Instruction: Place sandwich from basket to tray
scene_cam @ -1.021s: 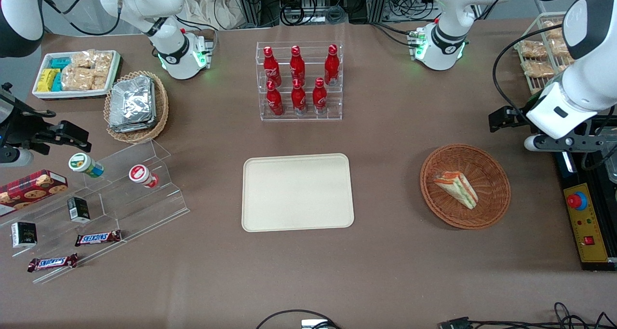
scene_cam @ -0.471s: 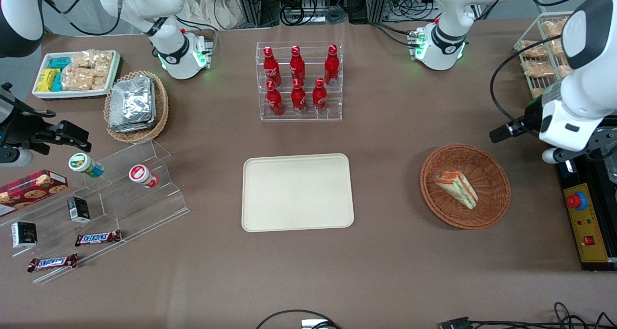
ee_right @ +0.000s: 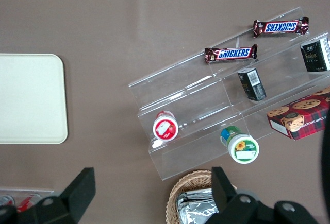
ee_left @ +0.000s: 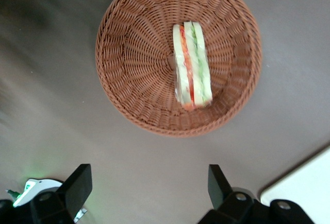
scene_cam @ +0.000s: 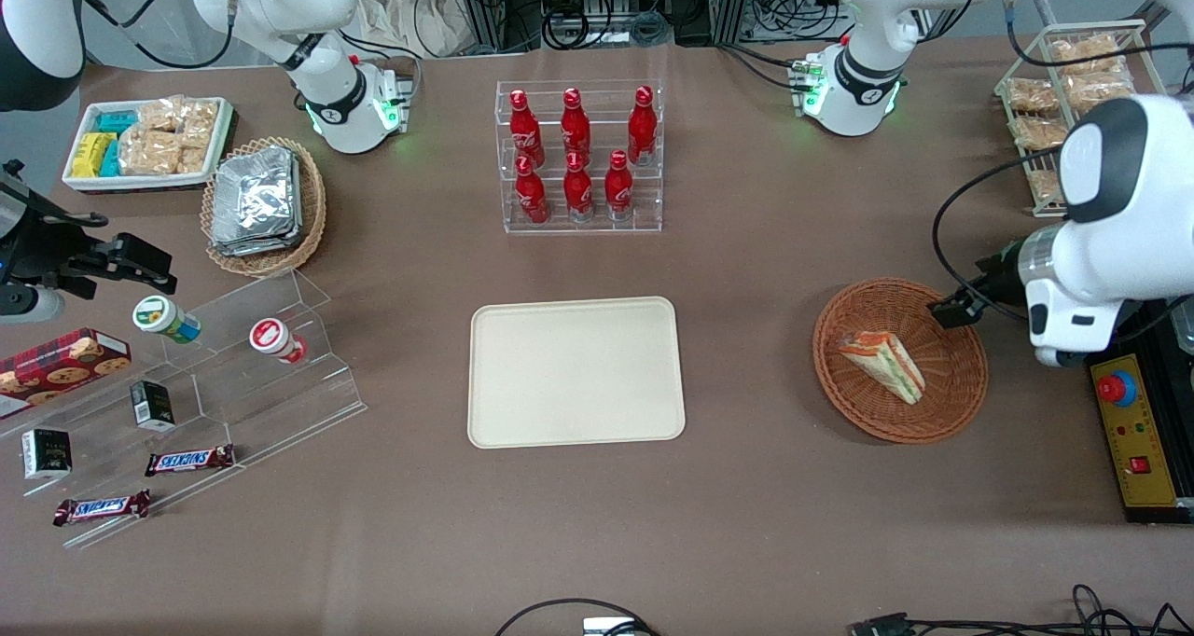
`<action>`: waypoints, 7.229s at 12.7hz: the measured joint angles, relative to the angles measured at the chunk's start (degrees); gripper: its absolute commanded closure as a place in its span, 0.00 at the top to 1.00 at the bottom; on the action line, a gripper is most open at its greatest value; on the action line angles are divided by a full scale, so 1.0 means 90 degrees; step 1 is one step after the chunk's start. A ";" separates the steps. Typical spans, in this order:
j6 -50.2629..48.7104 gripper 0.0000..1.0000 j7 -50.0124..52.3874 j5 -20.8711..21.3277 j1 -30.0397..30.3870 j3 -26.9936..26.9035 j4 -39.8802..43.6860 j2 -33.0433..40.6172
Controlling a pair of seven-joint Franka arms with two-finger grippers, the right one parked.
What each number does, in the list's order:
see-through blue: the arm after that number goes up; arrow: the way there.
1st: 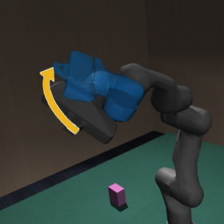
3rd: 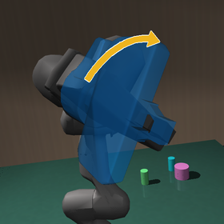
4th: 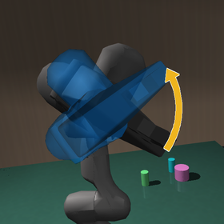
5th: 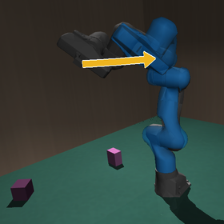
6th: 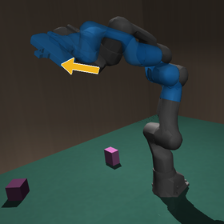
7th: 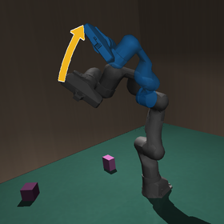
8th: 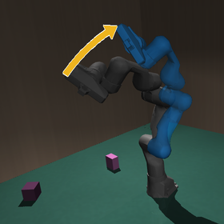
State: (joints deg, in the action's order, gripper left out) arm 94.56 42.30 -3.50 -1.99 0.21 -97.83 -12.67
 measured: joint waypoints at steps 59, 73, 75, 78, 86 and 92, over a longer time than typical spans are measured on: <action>0.2408 1.00 -0.2399 0.0079 -0.1054 0.2711 0.2361 -0.4448; 0.0660 1.00 -0.2603 0.0562 -0.0093 0.2676 0.2811 -0.2704; -0.0027 1.00 -0.3278 0.0572 0.0462 0.2660 0.2817 -0.2006; -0.0903 1.00 -0.4347 0.0576 0.1437 0.2632 0.2815 -0.1117; -0.2354 1.00 -0.4570 0.0690 0.2082 0.2721 0.2015 0.0131; -0.1490 1.00 -0.4529 0.0753 0.2017 0.2759 0.0637 0.0887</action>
State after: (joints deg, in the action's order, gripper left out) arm 81.14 1.53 3.28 16.16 25.04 -92.10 -4.68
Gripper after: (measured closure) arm 0.000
